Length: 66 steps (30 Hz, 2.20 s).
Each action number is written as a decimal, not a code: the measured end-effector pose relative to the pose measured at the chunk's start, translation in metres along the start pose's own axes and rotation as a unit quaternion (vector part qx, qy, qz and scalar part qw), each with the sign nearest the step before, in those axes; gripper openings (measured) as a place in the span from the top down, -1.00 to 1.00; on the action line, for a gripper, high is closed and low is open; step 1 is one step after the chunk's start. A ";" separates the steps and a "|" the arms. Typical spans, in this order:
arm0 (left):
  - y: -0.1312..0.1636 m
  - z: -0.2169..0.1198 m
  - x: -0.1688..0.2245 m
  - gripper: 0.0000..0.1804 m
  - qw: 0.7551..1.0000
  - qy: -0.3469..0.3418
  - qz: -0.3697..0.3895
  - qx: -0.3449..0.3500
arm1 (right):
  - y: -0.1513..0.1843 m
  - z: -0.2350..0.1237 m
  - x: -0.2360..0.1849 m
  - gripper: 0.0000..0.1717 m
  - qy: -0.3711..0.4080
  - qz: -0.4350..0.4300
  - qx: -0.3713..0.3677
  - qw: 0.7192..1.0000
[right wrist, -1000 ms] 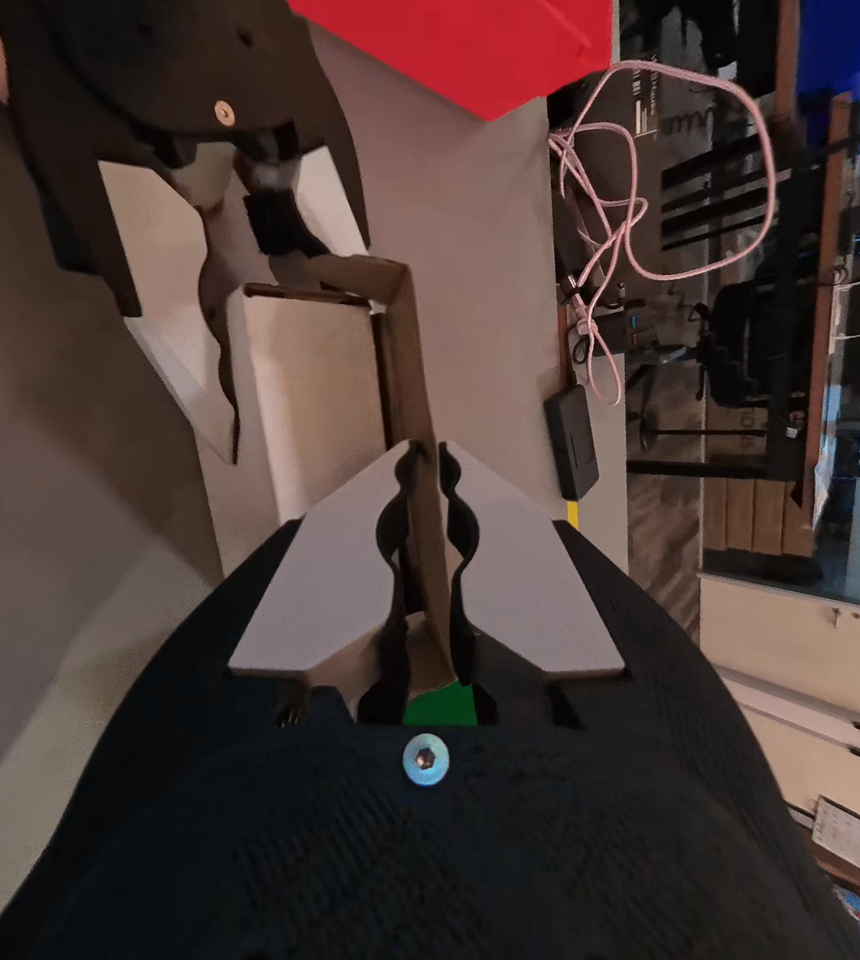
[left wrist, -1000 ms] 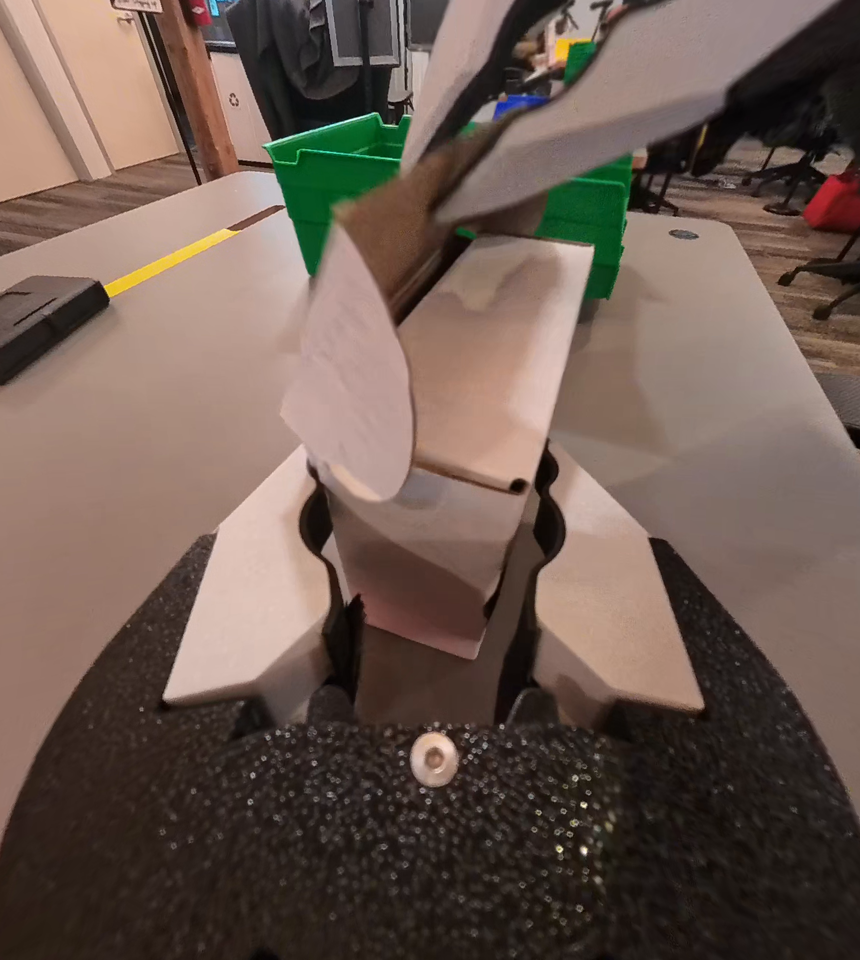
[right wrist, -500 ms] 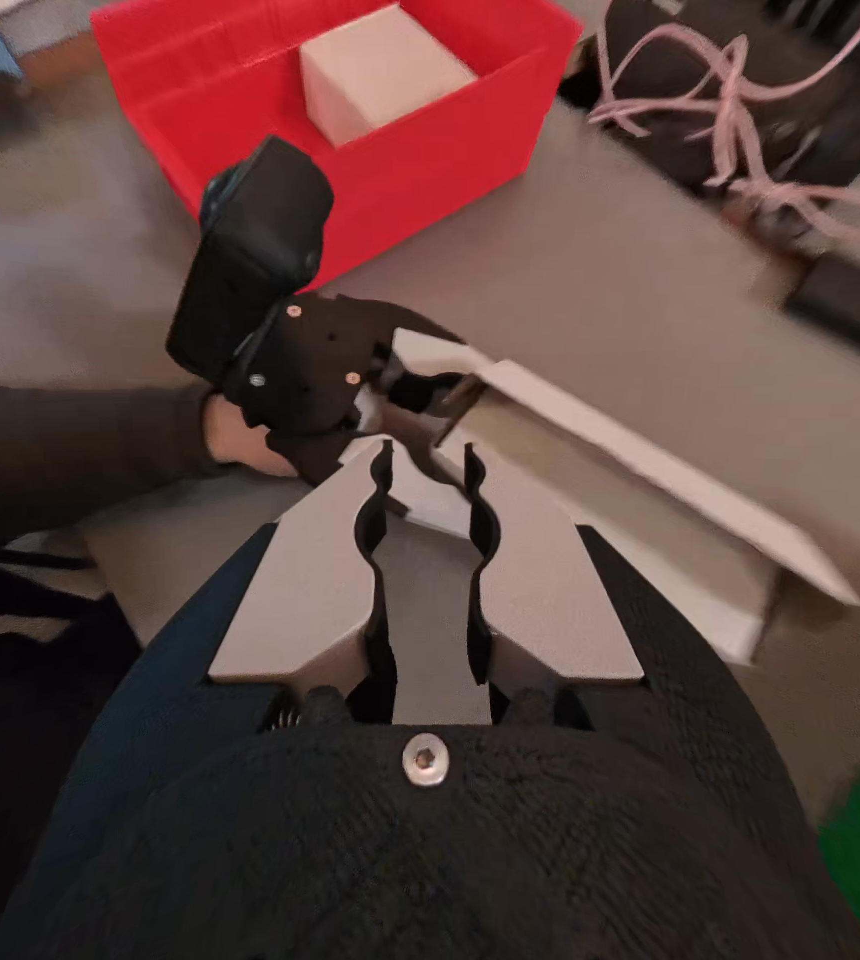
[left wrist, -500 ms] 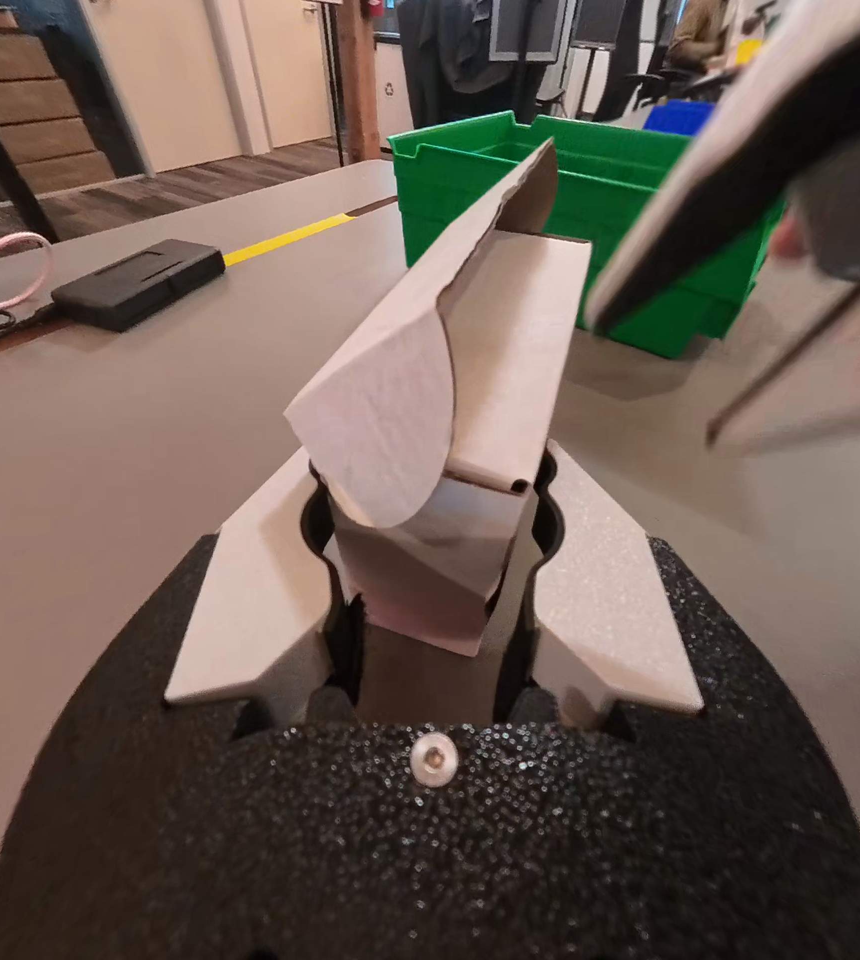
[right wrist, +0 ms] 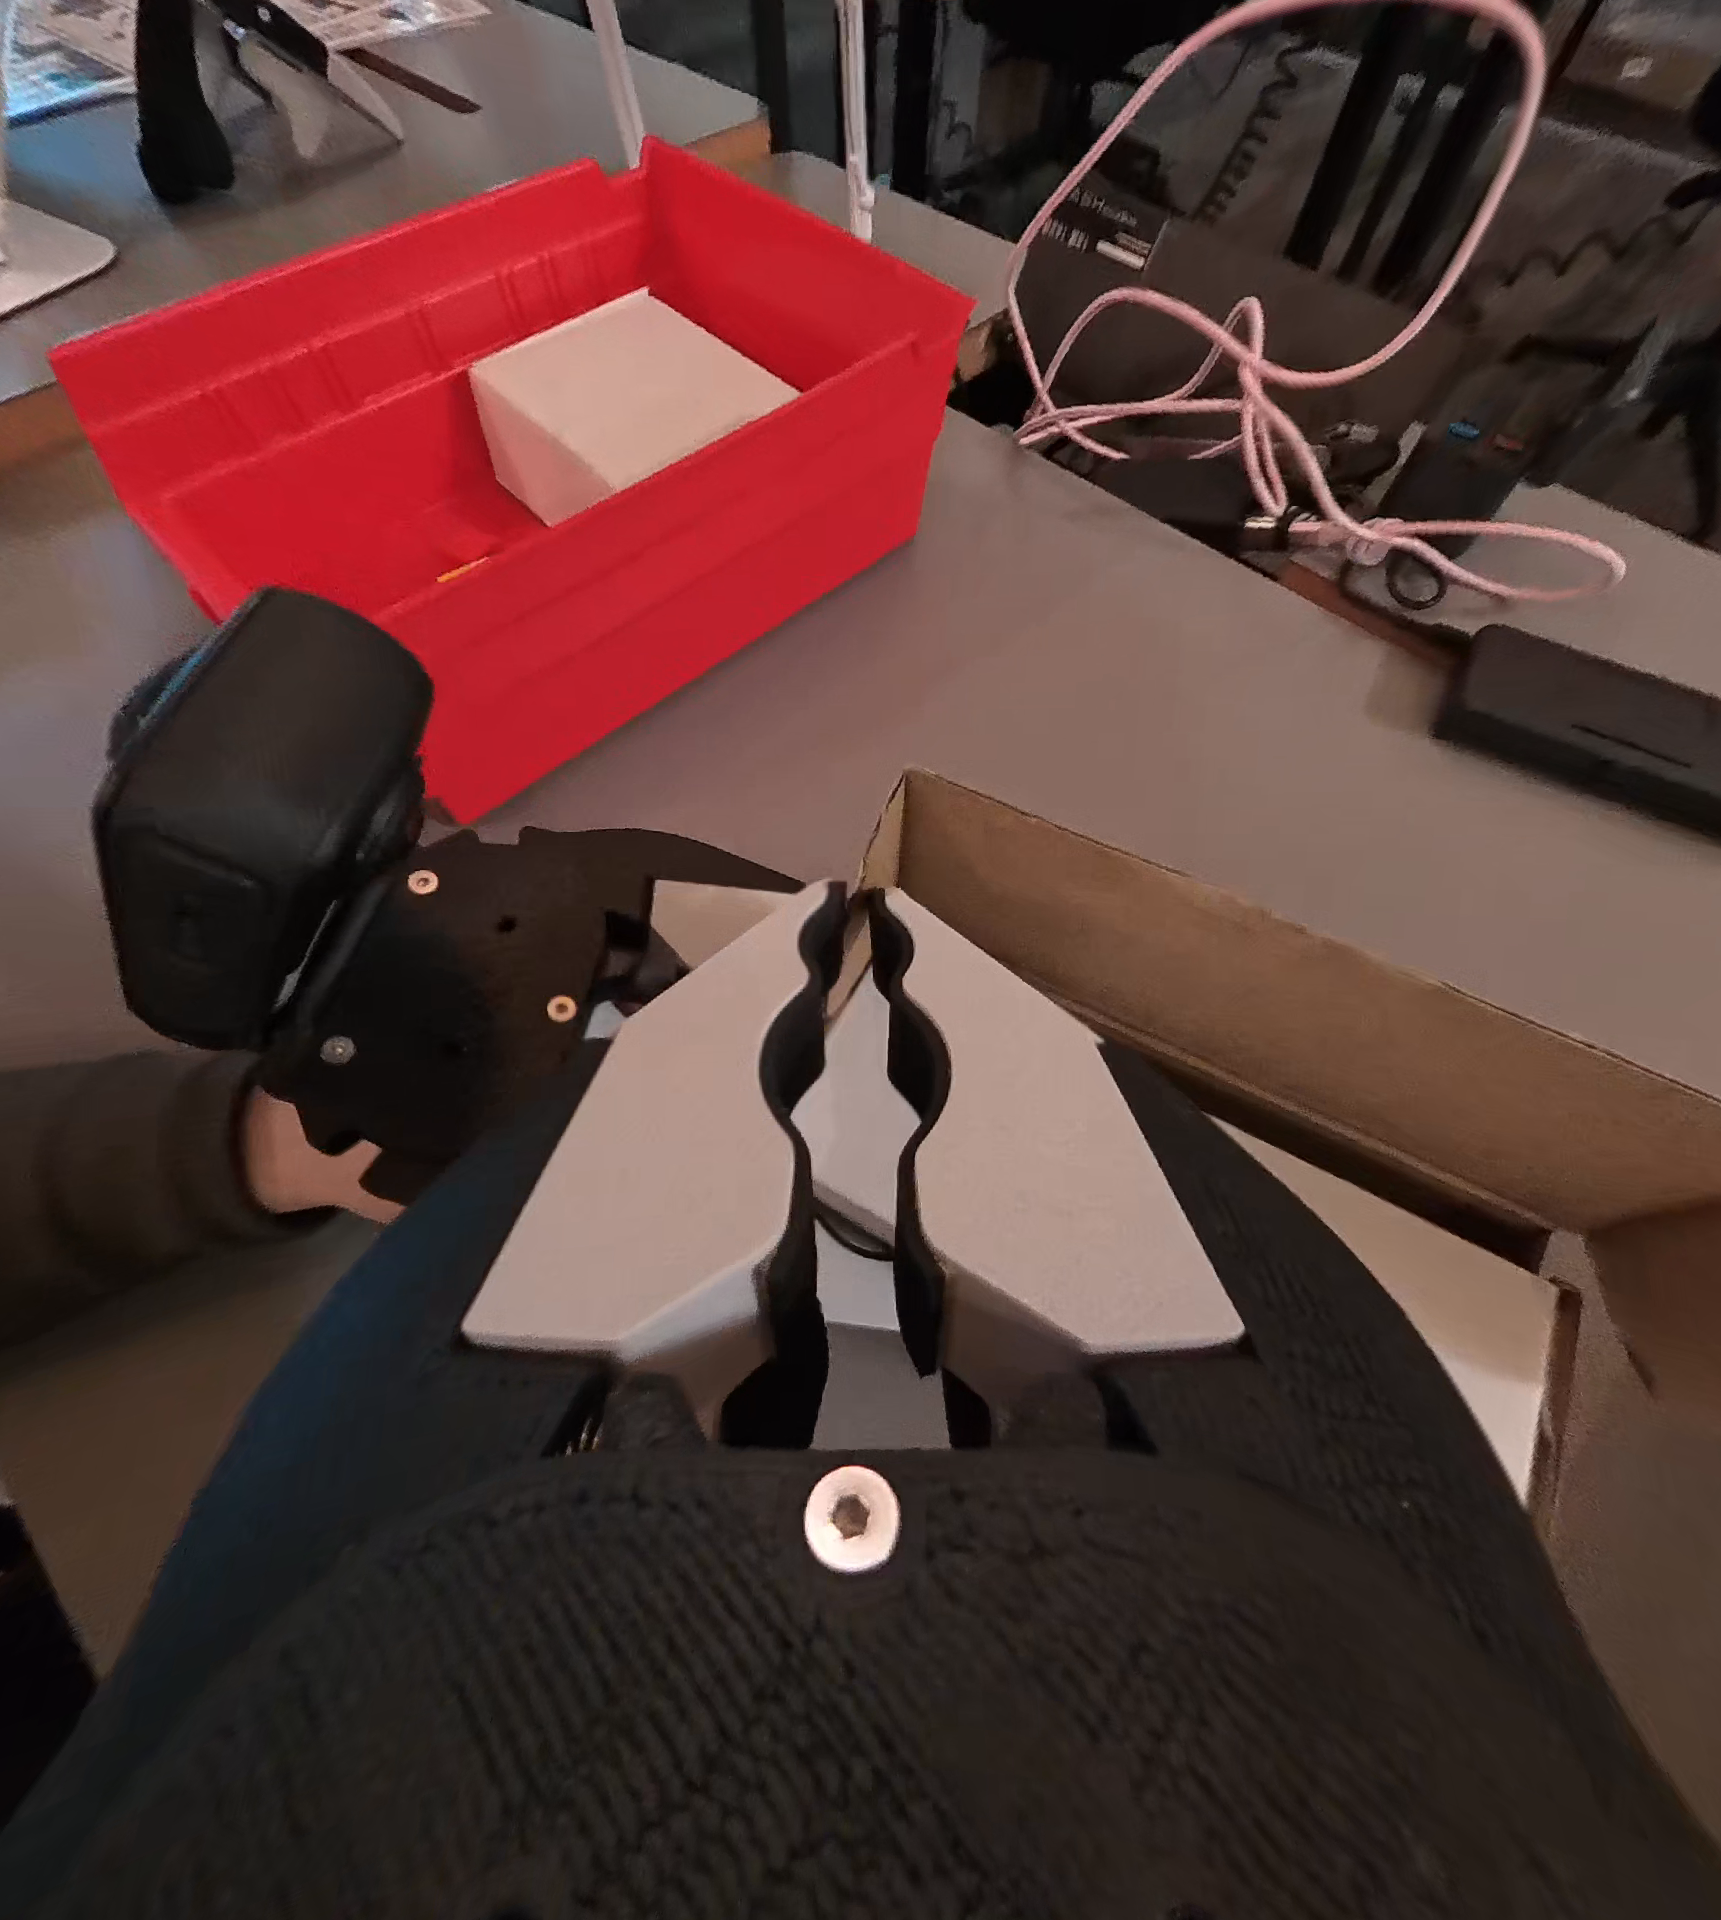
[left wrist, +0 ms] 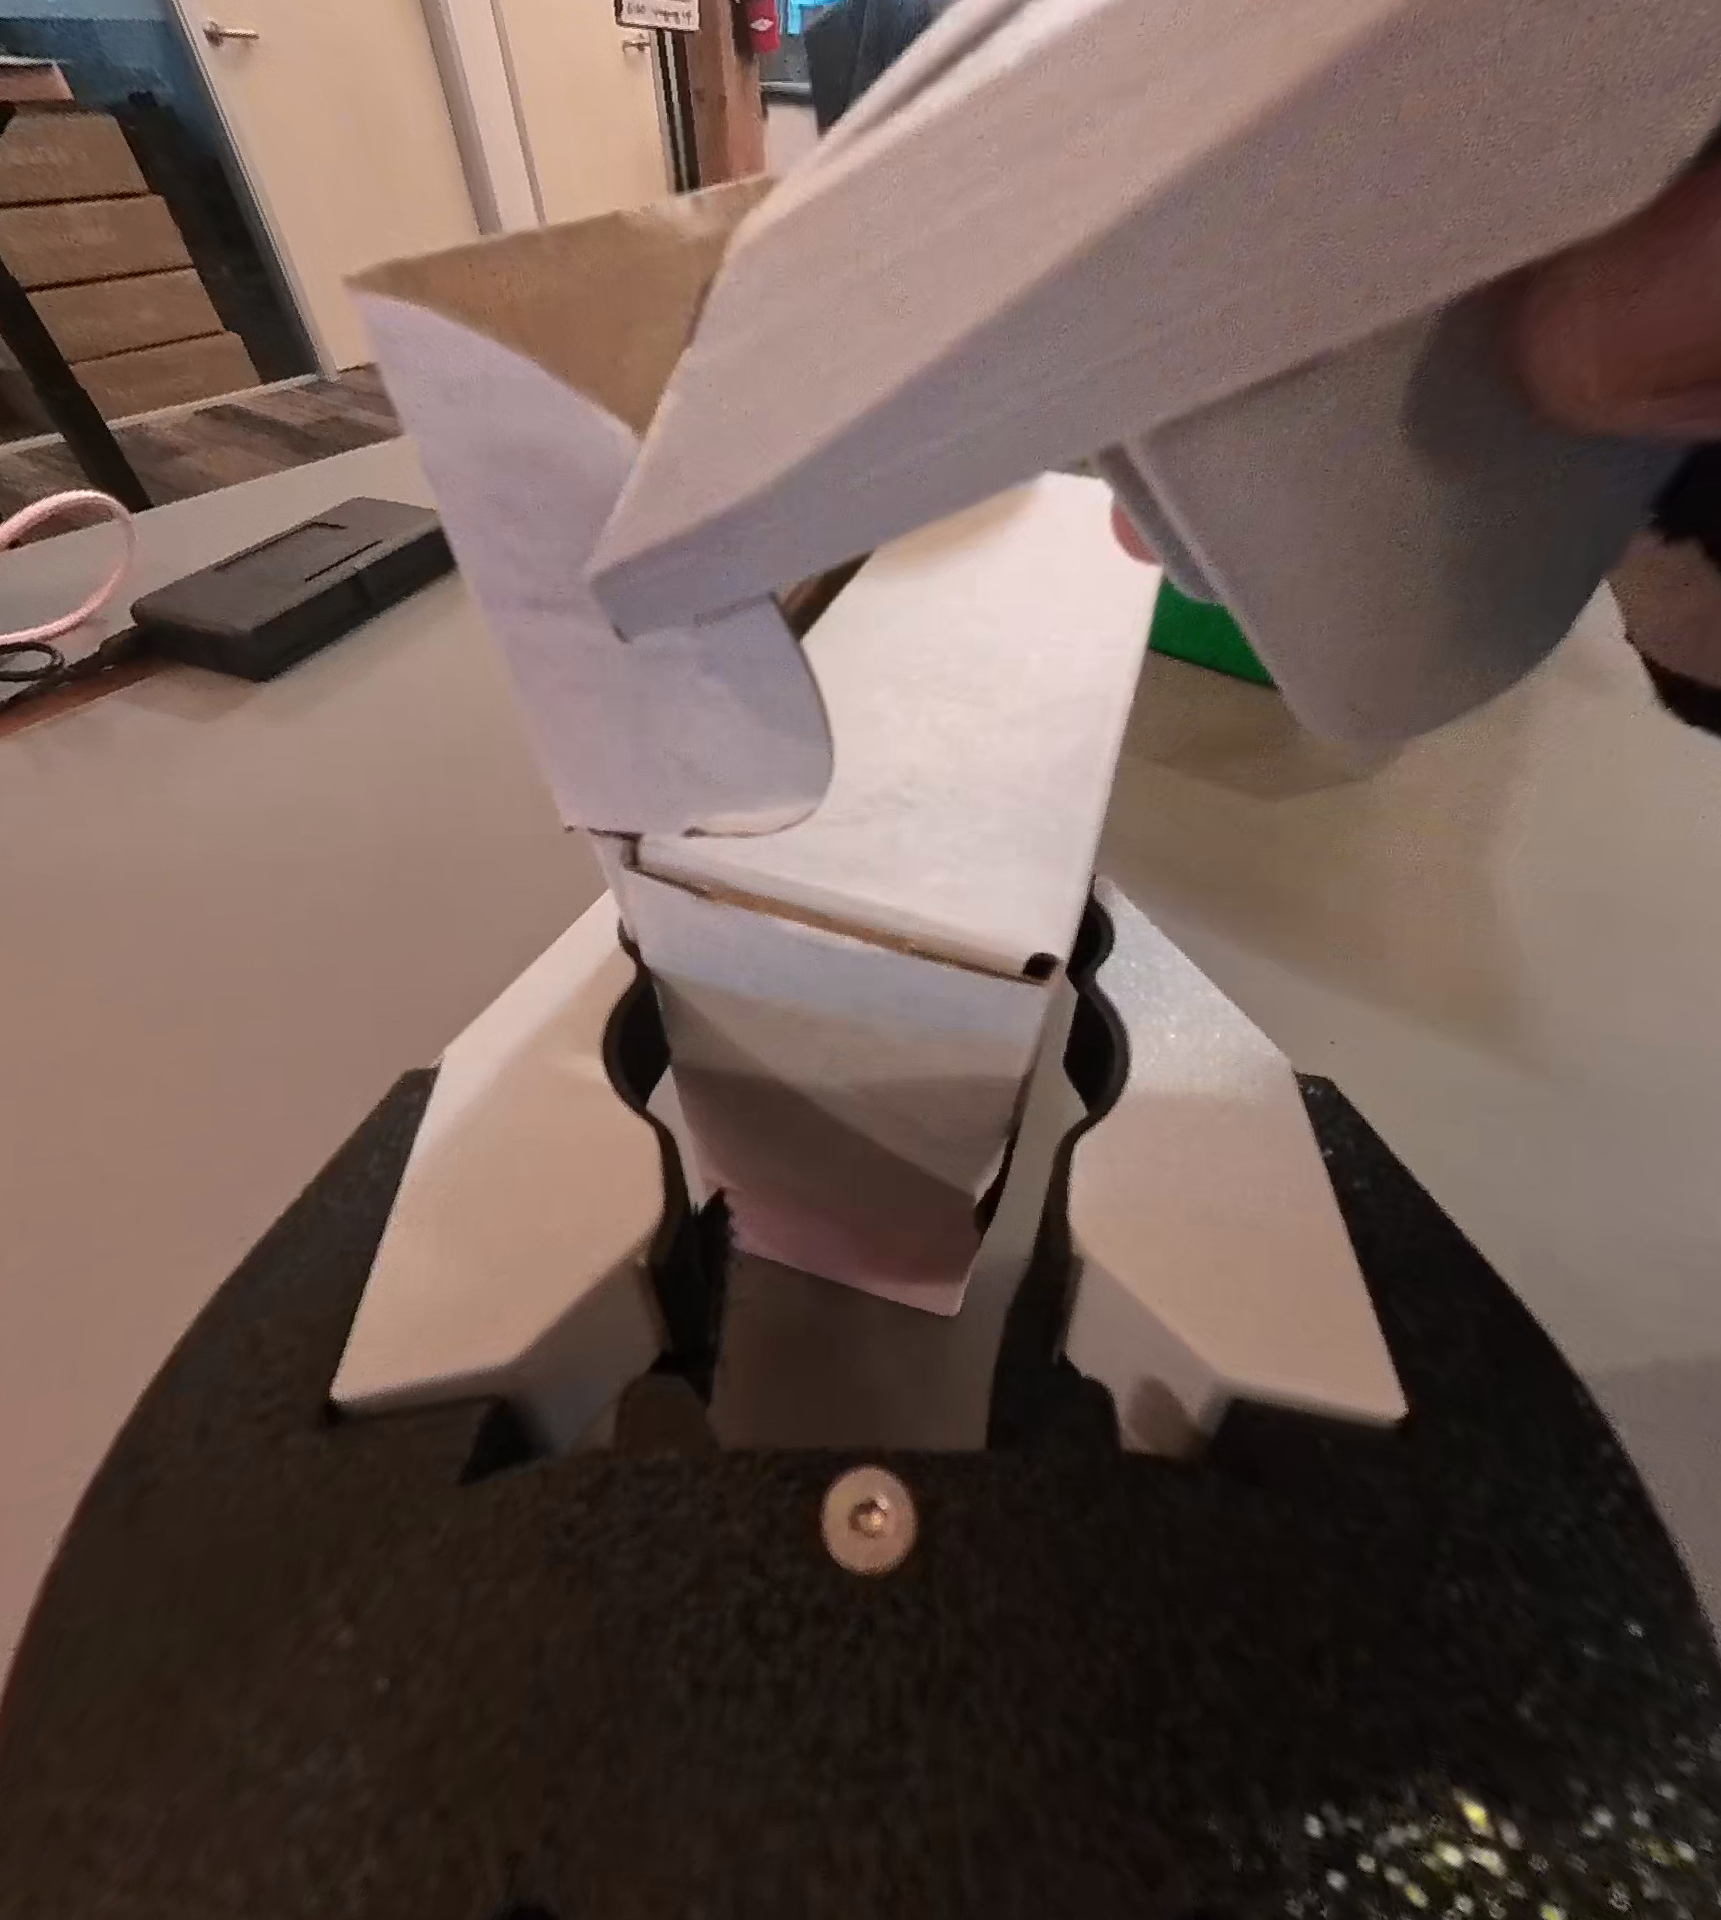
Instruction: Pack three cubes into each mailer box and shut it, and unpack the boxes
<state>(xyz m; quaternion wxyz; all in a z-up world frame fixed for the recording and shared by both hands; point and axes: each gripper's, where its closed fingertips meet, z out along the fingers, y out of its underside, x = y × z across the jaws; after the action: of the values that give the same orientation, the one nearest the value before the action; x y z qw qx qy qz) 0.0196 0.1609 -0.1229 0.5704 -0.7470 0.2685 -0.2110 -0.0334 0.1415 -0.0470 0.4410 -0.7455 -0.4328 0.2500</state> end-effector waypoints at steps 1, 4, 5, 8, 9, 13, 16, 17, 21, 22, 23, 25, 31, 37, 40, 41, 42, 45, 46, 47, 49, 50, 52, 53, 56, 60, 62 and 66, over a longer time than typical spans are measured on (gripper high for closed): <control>0.000 0.000 -0.001 0.14 1.000 -0.001 -0.004 -0.001 | 0.001 0.000 -0.001 0.97 -0.006 0.006 -0.005 1.000; 0.000 0.000 -0.002 0.14 1.000 0.000 -0.013 -0.001 | 0.007 0.002 -0.005 0.95 -0.015 0.011 -0.014 1.000; 0.000 0.000 -0.002 0.14 1.000 0.000 -0.013 -0.001 | 0.008 0.002 -0.006 0.95 -0.012 0.008 -0.014 1.000; 0.001 0.000 -0.002 0.14 1.000 0.000 -0.012 -0.001 | 0.013 -0.001 -0.006 0.96 0.001 -0.011 -0.017 1.000; 0.001 0.000 -0.001 0.14 1.000 0.001 -0.009 -0.001 | 0.014 -0.001 -0.006 0.97 0.003 -0.018 -0.017 1.000; 0.001 0.000 -0.001 0.14 1.000 0.001 -0.009 -0.002 | 0.015 -0.001 -0.006 0.97 0.006 -0.021 -0.015 1.000; 0.001 0.000 -0.001 0.14 1.000 0.001 -0.008 -0.002 | 0.016 -0.002 -0.007 0.97 0.029 -0.052 -0.016 0.998; 0.001 0.000 -0.001 0.14 1.000 0.000 -0.006 -0.002 | 0.017 -0.002 -0.007 0.97 0.032 -0.057 -0.016 0.998; 0.001 -0.001 0.000 0.14 1.000 0.000 0.000 -0.003 | 0.019 -0.005 -0.008 0.97 0.028 -0.066 -0.019 0.997; 0.000 -0.001 0.001 0.14 1.000 0.000 0.003 -0.003 | 0.019 -0.005 -0.008 0.97 0.023 -0.066 -0.024 0.997; 0.001 -0.001 0.001 0.14 1.000 0.000 0.002 -0.004 | 0.019 -0.005 -0.008 0.97 0.021 -0.064 -0.028 0.997; 0.001 -0.001 -0.001 0.15 1.000 -0.002 -0.004 -0.005 | 0.022 -0.004 -0.009 0.97 0.024 -0.073 -0.042 0.996; 0.001 -0.001 -0.002 0.16 1.000 -0.001 -0.011 -0.005 | 0.032 -0.003 -0.012 0.97 0.005 -0.051 -0.054 0.997; 0.001 -0.001 -0.002 0.15 1.000 0.002 -0.012 -0.003 | -0.001 -0.076 0.024 0.75 0.066 -0.044 0.095 0.992; 0.001 -0.001 -0.002 0.15 1.000 0.003 -0.013 -0.003 | 0.024 -0.104 0.085 0.73 0.145 0.005 0.096 0.985; 0.001 -0.001 -0.003 0.15 1.000 0.003 -0.013 -0.003 | 0.037 -0.103 0.096 0.67 0.142 0.030 0.078 0.986; 0.001 -0.001 -0.002 0.15 1.000 0.003 -0.013 -0.003 | 0.048 -0.099 0.105 0.64 0.140 0.048 0.062 0.987; 0.001 -0.001 -0.002 0.16 1.000 0.003 -0.013 -0.003 | 0.062 -0.087 0.121 0.68 0.144 0.048 0.041 0.988; 0.001 -0.001 -0.002 0.16 1.000 0.003 -0.013 -0.003 | 0.060 -0.083 0.122 0.70 0.140 0.044 0.043 0.988; 0.001 -0.001 -0.002 0.16 1.000 0.003 -0.013 -0.003 | 0.057 -0.079 0.123 0.73 0.135 0.040 0.046 0.989; 0.001 -0.001 -0.002 0.16 1.000 0.003 -0.013 -0.004 | 0.053 -0.072 0.128 0.77 0.134 0.027 0.046 0.989; 0.001 -0.001 -0.002 0.16 1.000 0.003 -0.013 -0.004 | 0.052 -0.069 0.131 0.81 0.134 0.022 0.040 0.990; 0.001 -0.001 -0.002 0.16 1.000 0.003 -0.013 -0.005 | 0.053 -0.063 0.129 0.92 0.119 0.008 0.022 0.993; 0.001 -0.001 -0.002 0.16 1.000 0.002 -0.012 -0.006 | 0.053 -0.063 0.129 0.96 0.124 -0.004 0.013 0.992; 0.001 -0.001 -0.001 0.16 1.000 -0.003 0.000 -0.010 | 0.053 -0.065 0.131 1.00 0.146 -0.027 -0.019 0.989; 0.002 -0.002 -0.001 0.16 1.000 -0.014 0.003 -0.019 | 0.051 -0.064 0.132 1.00 0.145 0.004 -0.032 0.989; 0.002 -0.002 -0.001 0.17 1.000 -0.019 0.004 -0.024 | 0.051 -0.064 0.131 1.00 0.134 0.042 -0.034 0.990; 0.002 -0.003 0.000 0.17 0.999 -0.028 0.009 -0.033 | 0.051 -0.066 0.130 1.00 0.108 0.106 -0.056 0.987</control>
<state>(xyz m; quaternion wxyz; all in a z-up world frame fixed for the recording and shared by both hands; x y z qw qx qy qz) 0.0175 0.1583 -0.1243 0.5548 -0.7683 0.2660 -0.1764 0.1030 0.2129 -0.0590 0.4141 -0.8331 -0.3143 0.1888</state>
